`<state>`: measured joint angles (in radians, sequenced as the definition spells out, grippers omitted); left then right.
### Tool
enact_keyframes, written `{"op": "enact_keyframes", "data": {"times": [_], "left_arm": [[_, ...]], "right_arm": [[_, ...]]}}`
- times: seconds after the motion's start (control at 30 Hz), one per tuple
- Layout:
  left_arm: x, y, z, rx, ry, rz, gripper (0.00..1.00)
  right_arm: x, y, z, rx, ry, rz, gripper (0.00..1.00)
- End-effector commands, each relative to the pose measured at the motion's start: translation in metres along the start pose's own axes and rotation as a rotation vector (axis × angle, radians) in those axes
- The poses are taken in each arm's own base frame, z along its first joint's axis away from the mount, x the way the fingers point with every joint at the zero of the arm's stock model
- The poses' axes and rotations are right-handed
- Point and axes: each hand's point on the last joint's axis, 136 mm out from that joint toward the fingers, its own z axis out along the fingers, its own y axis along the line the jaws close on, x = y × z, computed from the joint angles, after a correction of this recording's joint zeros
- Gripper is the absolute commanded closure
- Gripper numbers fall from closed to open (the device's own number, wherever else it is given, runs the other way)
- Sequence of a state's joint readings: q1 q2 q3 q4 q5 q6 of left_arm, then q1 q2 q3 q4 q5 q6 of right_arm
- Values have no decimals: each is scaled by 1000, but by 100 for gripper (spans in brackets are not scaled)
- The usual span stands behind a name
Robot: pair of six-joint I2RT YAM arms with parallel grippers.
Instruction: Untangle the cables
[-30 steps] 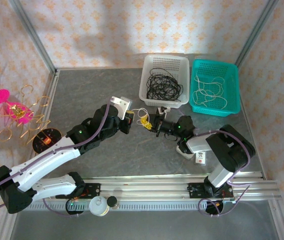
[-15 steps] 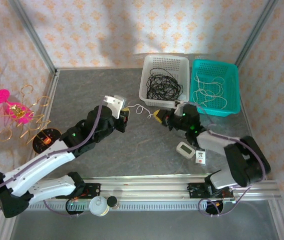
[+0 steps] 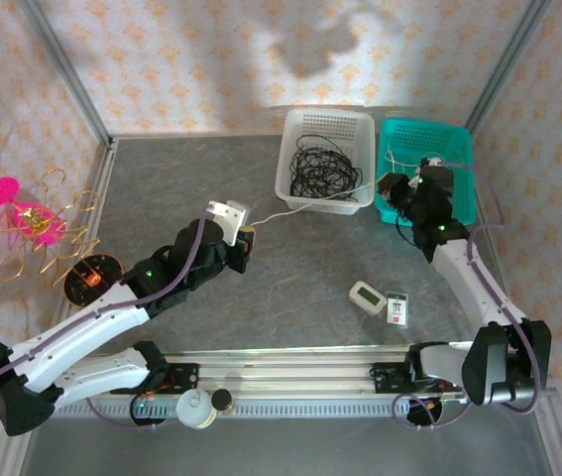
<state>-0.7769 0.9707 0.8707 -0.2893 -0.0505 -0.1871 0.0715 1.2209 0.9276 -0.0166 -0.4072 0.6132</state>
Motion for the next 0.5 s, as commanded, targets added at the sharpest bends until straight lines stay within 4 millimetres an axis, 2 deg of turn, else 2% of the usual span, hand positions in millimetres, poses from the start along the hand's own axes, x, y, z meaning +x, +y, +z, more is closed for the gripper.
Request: {"op": "enact_keyframes", "data": {"times": [0.0, 0.2, 0.3, 0.47], "left_arm": [[13, -4, 6, 25, 21, -24, 100], [38, -2, 17, 20, 74, -27, 100], [46, -8, 22, 54, 97, -37, 100], [64, -21, 31, 119, 148, -47, 100]], "right_arm": [[-37, -7, -3, 97, -93, -41, 100], [-77, 11, 0, 79, -173, -65, 100], [-88, 23, 6, 50, -189, -81, 100], [-110, 35, 2, 18, -253, -53, 100]]}}
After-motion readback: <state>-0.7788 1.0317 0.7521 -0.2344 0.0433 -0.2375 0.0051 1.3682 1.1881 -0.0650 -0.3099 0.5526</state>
